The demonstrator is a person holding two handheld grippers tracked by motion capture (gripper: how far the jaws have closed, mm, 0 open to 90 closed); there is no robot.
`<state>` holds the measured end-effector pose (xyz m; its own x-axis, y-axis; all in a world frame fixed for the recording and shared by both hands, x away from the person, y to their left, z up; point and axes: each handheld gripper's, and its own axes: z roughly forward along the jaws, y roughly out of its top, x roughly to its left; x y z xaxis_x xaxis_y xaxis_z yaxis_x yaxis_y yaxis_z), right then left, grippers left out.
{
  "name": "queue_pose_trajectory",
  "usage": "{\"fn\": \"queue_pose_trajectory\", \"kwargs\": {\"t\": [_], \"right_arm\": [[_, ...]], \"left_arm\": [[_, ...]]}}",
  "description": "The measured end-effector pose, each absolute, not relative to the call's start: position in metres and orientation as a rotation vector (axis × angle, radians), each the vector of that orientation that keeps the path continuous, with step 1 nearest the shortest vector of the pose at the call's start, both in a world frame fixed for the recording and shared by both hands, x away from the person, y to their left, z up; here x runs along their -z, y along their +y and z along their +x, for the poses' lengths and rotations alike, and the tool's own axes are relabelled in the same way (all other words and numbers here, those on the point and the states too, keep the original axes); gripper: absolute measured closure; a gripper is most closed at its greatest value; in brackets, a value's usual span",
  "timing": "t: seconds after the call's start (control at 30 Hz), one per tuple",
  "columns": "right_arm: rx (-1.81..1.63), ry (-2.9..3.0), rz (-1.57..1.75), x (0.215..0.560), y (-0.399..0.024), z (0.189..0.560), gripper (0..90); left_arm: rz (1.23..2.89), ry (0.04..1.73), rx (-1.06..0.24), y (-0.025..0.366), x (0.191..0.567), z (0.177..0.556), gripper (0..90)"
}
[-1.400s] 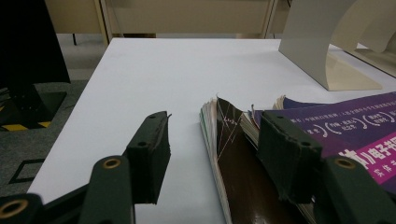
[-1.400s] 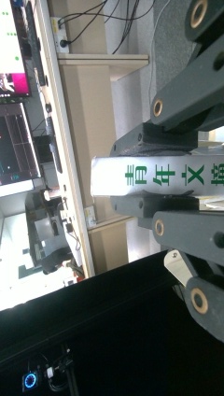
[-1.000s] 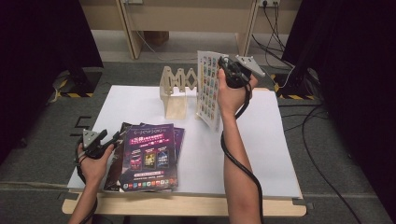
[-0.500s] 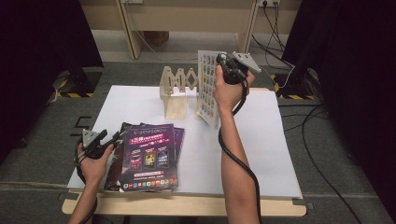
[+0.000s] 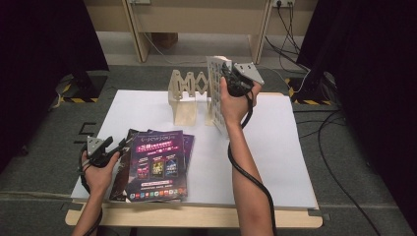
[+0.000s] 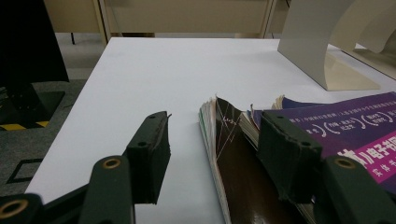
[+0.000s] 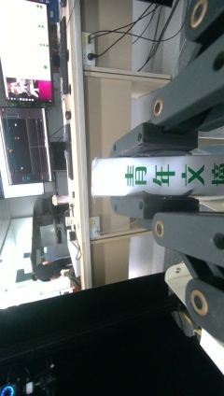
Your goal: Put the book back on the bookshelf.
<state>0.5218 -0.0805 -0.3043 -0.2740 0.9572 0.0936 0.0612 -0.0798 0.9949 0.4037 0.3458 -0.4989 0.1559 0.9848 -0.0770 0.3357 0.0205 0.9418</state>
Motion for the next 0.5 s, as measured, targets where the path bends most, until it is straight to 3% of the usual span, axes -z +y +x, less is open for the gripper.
{"fn": "queue_pose_trajectory", "kwargs": {"t": [0.5], "right_arm": [[-1.424,1.44,1.118,0.336,-0.088,0.505,74.2]], "left_arm": [[1.492,1.345,-0.868,0.345,0.499,0.404,43.1]]}}
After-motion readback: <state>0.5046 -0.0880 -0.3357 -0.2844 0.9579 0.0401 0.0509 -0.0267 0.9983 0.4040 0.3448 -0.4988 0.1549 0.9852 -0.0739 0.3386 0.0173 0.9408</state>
